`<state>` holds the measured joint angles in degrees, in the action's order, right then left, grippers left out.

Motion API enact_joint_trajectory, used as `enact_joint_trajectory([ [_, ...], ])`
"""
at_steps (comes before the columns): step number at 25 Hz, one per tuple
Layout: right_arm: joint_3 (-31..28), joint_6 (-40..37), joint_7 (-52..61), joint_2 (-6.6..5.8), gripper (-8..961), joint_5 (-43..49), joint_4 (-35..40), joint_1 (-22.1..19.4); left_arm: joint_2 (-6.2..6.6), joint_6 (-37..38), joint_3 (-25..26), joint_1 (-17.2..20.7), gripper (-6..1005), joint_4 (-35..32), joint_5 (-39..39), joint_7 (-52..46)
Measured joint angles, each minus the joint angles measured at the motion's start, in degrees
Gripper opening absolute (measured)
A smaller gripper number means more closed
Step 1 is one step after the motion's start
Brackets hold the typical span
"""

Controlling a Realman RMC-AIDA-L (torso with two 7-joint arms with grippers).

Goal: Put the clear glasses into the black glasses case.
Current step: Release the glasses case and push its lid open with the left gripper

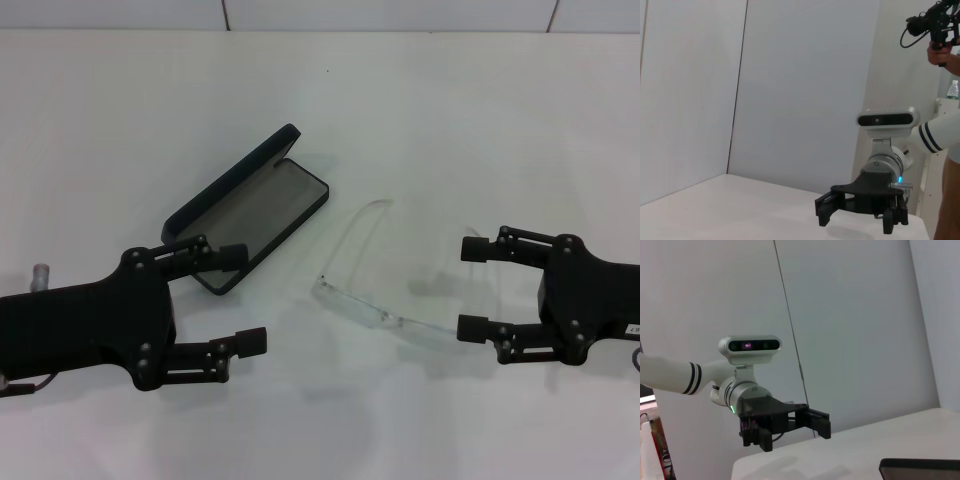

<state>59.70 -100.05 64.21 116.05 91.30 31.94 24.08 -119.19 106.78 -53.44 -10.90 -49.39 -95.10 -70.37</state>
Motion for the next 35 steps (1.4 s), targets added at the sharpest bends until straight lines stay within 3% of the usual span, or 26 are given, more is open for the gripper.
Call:
enact_joint_trajectory([
  [13,-0.01,0.03,0.04,0.05,850,-0.25,-0.83,-0.08,-0.25,-0.04,0.08,-0.41,857,0.71,0.1,0.2],
  [18,-0.04,0.03,0.06,0.05,850,-0.56,-1.01,-0.09,-0.5,-0.48,3.45,-1.34,856,2.01,2.94,-2.04],
  [21,0.04,0.03,0.05,0.05,850,-1.51,-1.84,0.1,-0.44,-2.19,6.3,-2.89,855,2.22,6.6,-9.53],
  [24,-0.04,0.04,0.01,0.05,849,-1.66,-2.21,0.22,-0.09,-6.03,7.94,-5.42,854,-2.01,6.11,-22.1],
  [30,-0.18,0.52,0.1,0.05,849,-1.67,-2.24,0.25,-0.39,-13.45,6.99,-10.7,852,-18.1,-10.35,-44.3],
  [35,0.0,1.17,0.19,0.05,849,-2.71,-2.29,0.11,-0.32,-15.75,-0.12,-15.51,849,-30.0,-27.34,-60.5],
])
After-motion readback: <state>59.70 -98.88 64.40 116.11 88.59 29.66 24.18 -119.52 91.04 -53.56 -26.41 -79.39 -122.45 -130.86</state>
